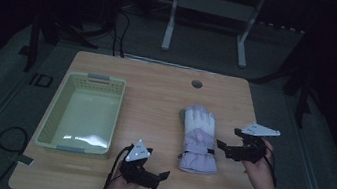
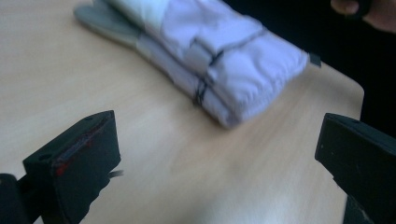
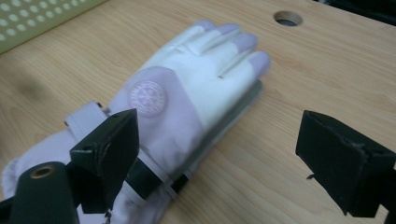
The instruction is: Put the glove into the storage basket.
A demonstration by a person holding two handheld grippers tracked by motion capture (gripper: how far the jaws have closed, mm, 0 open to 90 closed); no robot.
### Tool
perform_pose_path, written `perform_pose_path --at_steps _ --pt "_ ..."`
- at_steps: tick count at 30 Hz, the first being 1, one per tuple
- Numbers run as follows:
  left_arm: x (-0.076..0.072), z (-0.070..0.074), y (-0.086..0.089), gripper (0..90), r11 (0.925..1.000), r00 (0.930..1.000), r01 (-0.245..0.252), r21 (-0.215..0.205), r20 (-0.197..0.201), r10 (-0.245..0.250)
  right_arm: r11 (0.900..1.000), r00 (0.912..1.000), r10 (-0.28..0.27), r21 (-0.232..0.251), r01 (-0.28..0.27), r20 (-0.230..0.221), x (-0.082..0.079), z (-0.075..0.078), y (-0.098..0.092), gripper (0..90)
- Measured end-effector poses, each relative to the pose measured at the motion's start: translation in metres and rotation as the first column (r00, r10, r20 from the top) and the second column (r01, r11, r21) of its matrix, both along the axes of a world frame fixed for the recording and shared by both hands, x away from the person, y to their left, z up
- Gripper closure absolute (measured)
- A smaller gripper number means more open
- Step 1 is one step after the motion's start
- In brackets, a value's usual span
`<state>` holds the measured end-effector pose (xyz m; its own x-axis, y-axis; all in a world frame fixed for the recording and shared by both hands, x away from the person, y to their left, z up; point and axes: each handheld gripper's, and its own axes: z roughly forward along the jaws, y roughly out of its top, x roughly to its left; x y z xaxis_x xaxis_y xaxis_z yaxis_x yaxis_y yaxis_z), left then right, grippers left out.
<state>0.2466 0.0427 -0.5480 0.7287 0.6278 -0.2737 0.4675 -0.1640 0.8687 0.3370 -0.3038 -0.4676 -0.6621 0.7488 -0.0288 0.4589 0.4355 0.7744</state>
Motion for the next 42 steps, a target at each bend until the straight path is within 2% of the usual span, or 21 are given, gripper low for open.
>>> perform_pose_path --at_steps 2,3,5,8,11,13,18,21,22,24,26,28,29,32,34,35,37,42 --pt "0.004 0.003 -0.001 0.1 1.0000 1.0000 0.002 0.007 0.005 -0.002 1.000 1.0000 0.000 0.011 0.000 0.004 0.000 0.001 -0.003 13.5" --pt "0.015 0.010 -0.005 0.1 0.9999 0.9998 0.016 0.000 0.009 -0.016 1.000 1.0000 -0.001 0.023 0.001 -0.003 0.000 0.001 -0.005 12.9" --pt "0.025 0.016 -0.009 0.1 0.9998 0.9997 0.019 -0.002 0.012 -0.019 0.999 0.9997 -0.024 0.025 0.024 -0.010 0.003 0.000 -0.010 11.8" --pt "0.038 0.025 -0.016 0.1 0.9996 0.9987 0.028 0.003 0.042 -0.028 0.998 0.9995 -0.014 0.056 0.015 -0.027 0.005 -0.002 -0.012 11.6" --pt "0.050 0.032 -0.025 0.1 0.9991 0.9971 0.035 0.024 0.067 -0.037 0.999 0.9997 -0.001 0.037 0.002 -0.026 0.007 -0.006 -0.012 11.7" --pt "0.057 0.036 -0.033 0.1 0.9986 0.9966 0.040 0.035 0.070 -0.042 0.999 0.9996 -0.008 0.042 0.009 -0.026 0.009 -0.009 -0.012 14.0" --pt "0.076 0.047 -0.053 0.1 0.9966 0.9956 0.054 0.063 0.072 -0.059 0.999 0.9998 -0.019 0.028 0.019 -0.003 0.018 -0.009 -0.014 24.1" --pt "0.087 0.052 -0.069 0.1 0.9934 0.9954 0.051 0.103 0.075 -0.059 1.000 0.9997 -0.024 0.005 0.024 0.000 0.022 -0.009 -0.012 34.7" --pt "0.090 0.053 -0.074 1.5 0.9918 0.9952 0.040 0.122 0.084 -0.051 1.000 0.9996 -0.027 0.009 0.027 -0.011 0.024 -0.008 -0.012 40.2" --pt "0.094 0.054 -0.080 16.1 0.9915 0.9928 0.045 0.122 0.105 -0.058 1.000 0.9994 -0.020 0.023 0.021 -0.026 0.027 -0.008 -0.010 44.2" --pt "0.098 0.053 -0.086 16.2 0.9901 0.9927 0.044 0.133 0.106 -0.058 1.000 0.9994 -0.018 0.017 0.018 -0.030 0.028 -0.009 -0.008 48.8" --pt "0.102 0.049 -0.089 19.4 0.9894 0.9944 0.034 0.141 0.094 -0.048 0.999 0.9993 -0.004 0.036 0.005 -0.036 0.029 -0.011 -0.005 48.9" --pt "0.104 0.047 -0.092 20.6 0.9873 0.9957 0.021 0.158 0.086 -0.035 0.999 0.9992 0.001 0.032 0.000 -0.039 0.029 -0.013 -0.003 48.9" --pt "0.109 0.038 -0.095 20.8 0.9793 0.9991 -0.029 0.200 0.036 0.022 0.999 0.9986 0.017 0.030 -0.016 -0.050 0.030 -0.019 0.004 47.7" --pt "0.112 0.030 -0.096 20.8 0.9732 0.9993 -0.029 0.228 -0.016 0.034 1.000 0.9978 0.027 0.011 -0.026 -0.061 0.029 -0.025 0.008 46.8" --pt "0.114 0.026 -0.096 20.9 0.9644 0.9981 -0.021 0.264 -0.050 0.035 0.999 0.9970 0.033 0.008 -0.033 -0.070 0.029 -0.028 0.010 46.3" --pt "0.115 0.018 -0.095 22.6 0.9608 0.9938 0.003 0.277 -0.108 0.028 0.999 0.9955 0.035 -0.011 -0.036 -0.088 0.030 -0.035 0.013 45.7" --pt "0.116 0.008 -0.091 20.3 0.9621 0.9846 -0.012 0.272 -0.164 0.059 0.999 0.9907 0.035 0.002 -0.035 -0.131 0.032 -0.048 0.016 44.2"
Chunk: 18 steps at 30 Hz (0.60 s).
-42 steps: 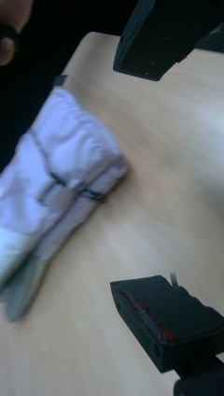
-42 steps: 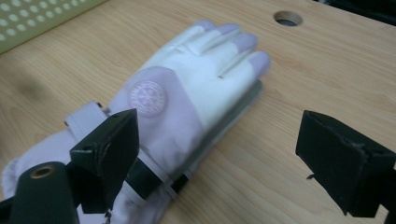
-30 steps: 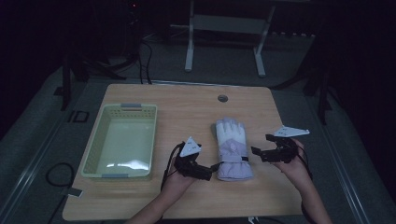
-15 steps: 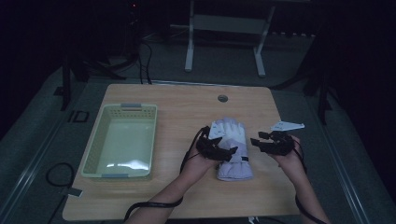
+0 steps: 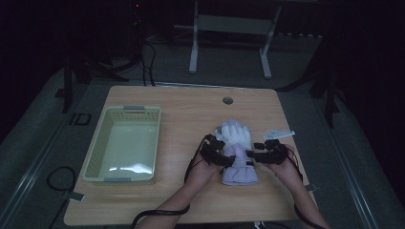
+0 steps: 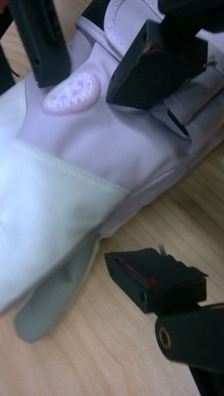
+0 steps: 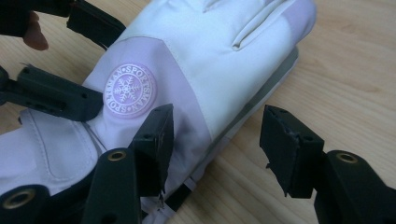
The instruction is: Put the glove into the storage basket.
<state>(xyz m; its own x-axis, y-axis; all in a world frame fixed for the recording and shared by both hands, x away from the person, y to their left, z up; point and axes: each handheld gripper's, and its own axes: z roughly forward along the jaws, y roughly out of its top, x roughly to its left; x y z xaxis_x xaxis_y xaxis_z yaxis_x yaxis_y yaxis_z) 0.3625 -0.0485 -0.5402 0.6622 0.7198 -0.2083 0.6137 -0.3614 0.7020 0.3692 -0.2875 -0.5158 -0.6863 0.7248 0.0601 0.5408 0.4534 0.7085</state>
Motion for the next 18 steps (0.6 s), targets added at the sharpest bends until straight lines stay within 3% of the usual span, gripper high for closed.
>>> perform_pose_path --at_steps 4,9,13,14,16,18 --pt "0.006 -0.010 0.001 17.9 0.9999 0.9979 0.000 -0.015 -0.064 -0.001 0.999 0.9982 0.013 -0.040 -0.015 -0.058 0.004 -0.013 0.007 38.1" --pt "0.015 -0.021 0.005 18.4 0.9953 0.9880 0.006 -0.097 -0.153 -0.020 1.000 0.9902 0.026 -0.001 -0.026 -0.137 0.013 -0.023 0.004 38.7" --pt "0.019 -0.022 0.008 37.4 0.9841 0.9767 0.055 -0.169 -0.196 -0.088 0.997 0.9765 0.062 0.049 -0.053 -0.207 0.019 -0.026 0.002 54.1" --pt "0.018 -0.021 0.007 41.0 0.9837 0.9771 0.062 -0.169 -0.191 -0.094 0.997 0.9752 0.068 0.051 -0.058 -0.211 0.018 -0.025 0.003 57.0" --pt "0.018 -0.019 0.007 50.1 0.9812 0.9760 0.077 -0.177 -0.188 -0.111 0.996 0.9759 0.077 0.053 -0.067 -0.204 0.016 -0.024 0.005 67.1" --pt "0.017 -0.017 0.006 57.3 0.9820 0.9767 0.082 -0.170 -0.183 -0.113 0.997 0.9833 0.072 0.033 -0.068 -0.167 0.012 -0.021 0.006 74.3"
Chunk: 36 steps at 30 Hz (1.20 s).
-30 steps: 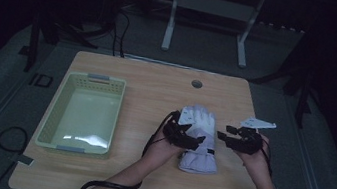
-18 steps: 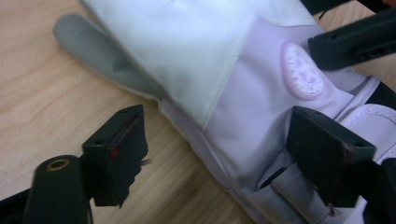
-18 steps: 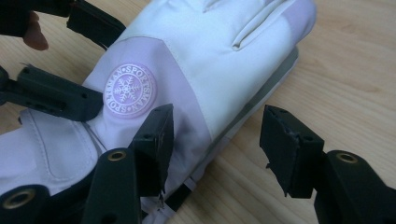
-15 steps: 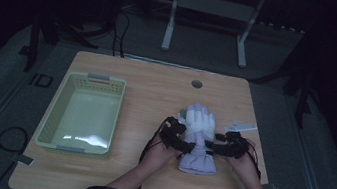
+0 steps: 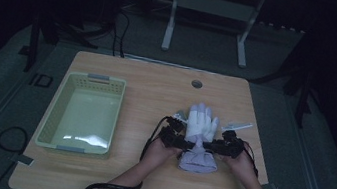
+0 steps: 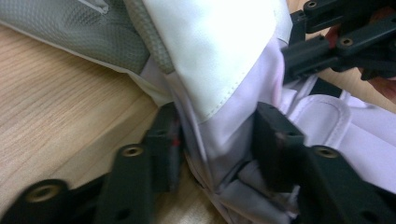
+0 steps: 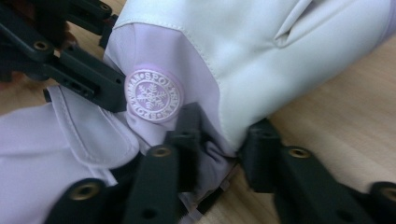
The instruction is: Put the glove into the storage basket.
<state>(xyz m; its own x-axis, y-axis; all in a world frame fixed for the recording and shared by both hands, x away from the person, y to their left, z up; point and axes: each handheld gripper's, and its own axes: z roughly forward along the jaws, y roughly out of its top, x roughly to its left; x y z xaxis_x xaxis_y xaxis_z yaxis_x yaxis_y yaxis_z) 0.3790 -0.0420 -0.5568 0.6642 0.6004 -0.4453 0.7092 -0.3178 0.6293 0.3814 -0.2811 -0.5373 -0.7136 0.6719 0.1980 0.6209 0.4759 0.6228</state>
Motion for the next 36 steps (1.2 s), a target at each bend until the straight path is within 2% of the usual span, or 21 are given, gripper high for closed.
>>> perform_pose_path --at_steps 3,6,10,16,21,36 --pt "-0.001 0.005 -0.001 66.5 1.0000 0.9999 0.006 0.005 0.009 -0.006 1.000 0.9996 -0.020 0.002 0.020 0.021 -0.003 0.004 0.001 79.1" --pt "0.000 0.010 0.000 71.3 0.9998 0.9998 0.019 -0.003 0.006 -0.019 1.000 0.9988 -0.027 -0.013 0.027 0.042 -0.007 0.010 0.003 80.4" --pt "-0.001 0.020 0.002 73.2 0.9998 0.9996 0.019 -0.009 0.023 -0.019 0.999 0.9963 -0.037 -0.018 0.039 0.077 -0.010 0.021 0.006 80.8" --pt "-0.001 0.039 0.006 74.5 0.9994 0.9971 0.034 0.006 0.068 -0.034 0.998 0.9882 -0.052 -0.038 0.058 0.144 -0.015 0.039 0.013 81.3" --pt "-0.002 0.056 0.013 75.0 0.9981 0.9945 0.059 0.019 0.086 -0.060 0.998 0.9872 -0.057 0.004 0.057 0.149 -0.018 0.053 0.015 81.5" --pt "-0.008 0.093 0.038 75.0 0.9955 0.9894 0.063 0.070 0.126 -0.072 0.997 0.9800 -0.060 0.054 0.051 0.190 -0.024 0.079 0.039 81.4"
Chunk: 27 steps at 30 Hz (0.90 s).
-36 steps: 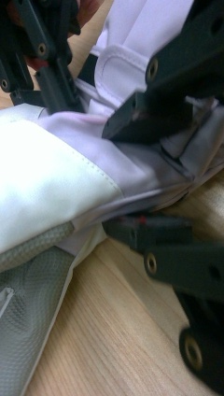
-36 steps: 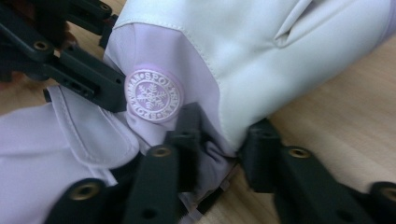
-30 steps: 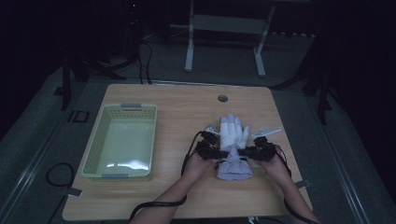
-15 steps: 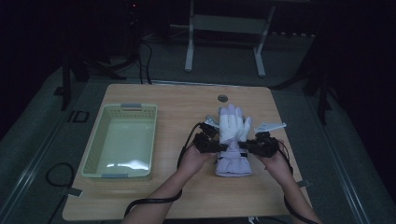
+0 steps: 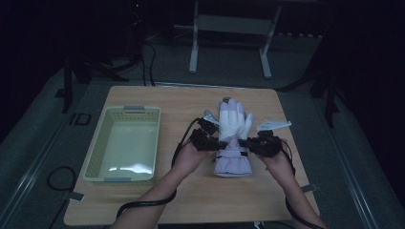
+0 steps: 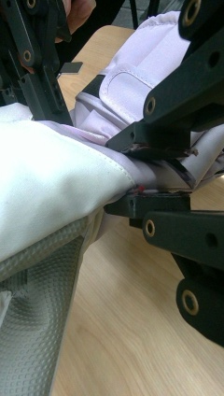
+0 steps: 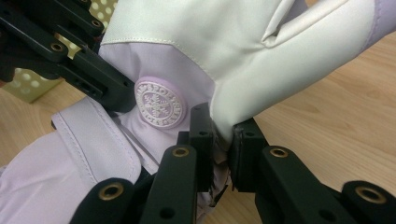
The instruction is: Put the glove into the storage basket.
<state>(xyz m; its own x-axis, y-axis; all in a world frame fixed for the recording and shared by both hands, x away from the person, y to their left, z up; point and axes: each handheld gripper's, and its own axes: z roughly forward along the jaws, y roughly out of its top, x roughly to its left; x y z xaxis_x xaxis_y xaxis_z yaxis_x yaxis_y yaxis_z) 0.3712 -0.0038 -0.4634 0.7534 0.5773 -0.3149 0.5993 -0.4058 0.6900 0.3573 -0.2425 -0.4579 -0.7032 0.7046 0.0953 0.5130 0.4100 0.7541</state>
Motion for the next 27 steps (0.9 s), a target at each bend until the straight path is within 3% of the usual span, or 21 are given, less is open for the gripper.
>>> perform_pose_path --at_steps 12,27 --pt "-0.005 0.007 0.038 75.1 0.9994 0.9996 -0.027 0.022 0.004 0.027 1.000 0.9995 0.031 0.001 -0.031 0.000 0.002 0.006 0.037 81.5" --pt "-0.008 0.030 0.099 75.1 0.9947 0.9983 -0.057 0.086 0.016 0.056 0.997 0.9972 0.072 0.022 -0.073 0.017 0.007 0.018 0.100 81.4"
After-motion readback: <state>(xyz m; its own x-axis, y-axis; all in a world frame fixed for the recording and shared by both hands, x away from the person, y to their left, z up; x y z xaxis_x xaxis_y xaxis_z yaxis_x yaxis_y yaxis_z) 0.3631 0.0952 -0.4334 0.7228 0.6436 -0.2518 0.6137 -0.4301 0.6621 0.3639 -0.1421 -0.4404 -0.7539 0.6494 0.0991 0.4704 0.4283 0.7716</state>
